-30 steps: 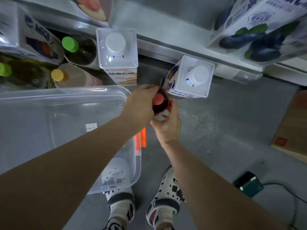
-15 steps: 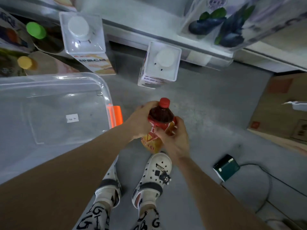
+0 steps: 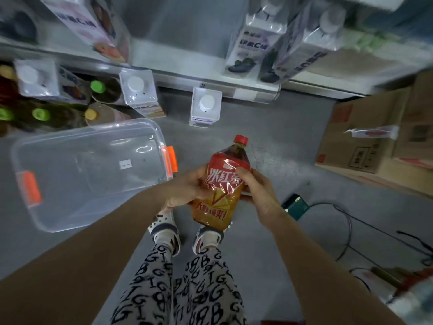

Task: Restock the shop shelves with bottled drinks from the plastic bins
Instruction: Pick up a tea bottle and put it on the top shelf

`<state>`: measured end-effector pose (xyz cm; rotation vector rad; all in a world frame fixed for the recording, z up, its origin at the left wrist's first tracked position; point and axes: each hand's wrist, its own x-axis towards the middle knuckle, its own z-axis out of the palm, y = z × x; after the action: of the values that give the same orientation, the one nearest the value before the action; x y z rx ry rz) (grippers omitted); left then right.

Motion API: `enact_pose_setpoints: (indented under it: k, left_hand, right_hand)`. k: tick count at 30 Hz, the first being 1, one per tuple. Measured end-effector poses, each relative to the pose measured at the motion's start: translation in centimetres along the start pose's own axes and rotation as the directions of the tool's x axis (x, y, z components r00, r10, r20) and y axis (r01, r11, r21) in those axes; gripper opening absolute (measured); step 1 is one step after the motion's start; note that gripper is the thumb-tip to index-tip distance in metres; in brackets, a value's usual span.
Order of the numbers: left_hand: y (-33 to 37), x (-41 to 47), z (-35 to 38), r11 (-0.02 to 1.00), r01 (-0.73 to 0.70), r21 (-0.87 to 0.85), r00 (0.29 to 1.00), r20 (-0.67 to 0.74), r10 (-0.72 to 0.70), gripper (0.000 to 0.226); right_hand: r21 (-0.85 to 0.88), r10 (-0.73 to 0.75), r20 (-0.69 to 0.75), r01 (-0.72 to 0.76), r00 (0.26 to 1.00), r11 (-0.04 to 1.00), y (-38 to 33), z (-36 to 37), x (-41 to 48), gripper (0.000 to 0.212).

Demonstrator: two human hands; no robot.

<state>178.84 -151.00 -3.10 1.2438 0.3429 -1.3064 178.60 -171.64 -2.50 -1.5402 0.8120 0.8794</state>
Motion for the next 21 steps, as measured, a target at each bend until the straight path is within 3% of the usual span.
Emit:
enact_pose_setpoints:
  k: [5, 11, 17, 19, 21]
  left_hand:
    - [3.8, -7.0, 3.1, 0.997, -0.030, -0.077, 0.999, -0.047, 0.027, 0.063]
    - [8.4, -16.5, 7.6, 0.990, -0.128, -0.053, 0.981, -0.151, 0.119, 0.056]
    - [12.4, -25.8, 11.4, 0.964, -0.262, 0.041, 0.937, -0.228, 0.264, 0.056]
    - [14.0, -28.5, 12.5, 0.949, -0.307, 0.069, 0.916, -0.248, 0.314, 0.060]
    - [15.6, -31.0, 13.4, 0.928, -0.353, 0.122, 0.894, -0.249, 0.373, 0.062]
  right_hand:
    - [0.032, -0.048, -0.020, 0.048, 0.999, 0.998, -4.1, -0.5, -7.8, 0.031]
    - [0.003, -0.167, 0.035, 0.167, 0.985, 0.986, -9.8, -1.0, -18.1, 0.059]
    - [-0.012, -0.281, 0.062, 0.283, 0.958, 0.959, -15.0, -1.5, -27.3, 0.021]
    - [0.005, -0.315, 0.063, 0.315, 0.947, 0.949, -16.9, -1.4, -30.1, 0.018]
    - [0.002, -0.344, 0.058, 0.344, 0.937, 0.939, -18.7, -1.4, -32.6, 0.027]
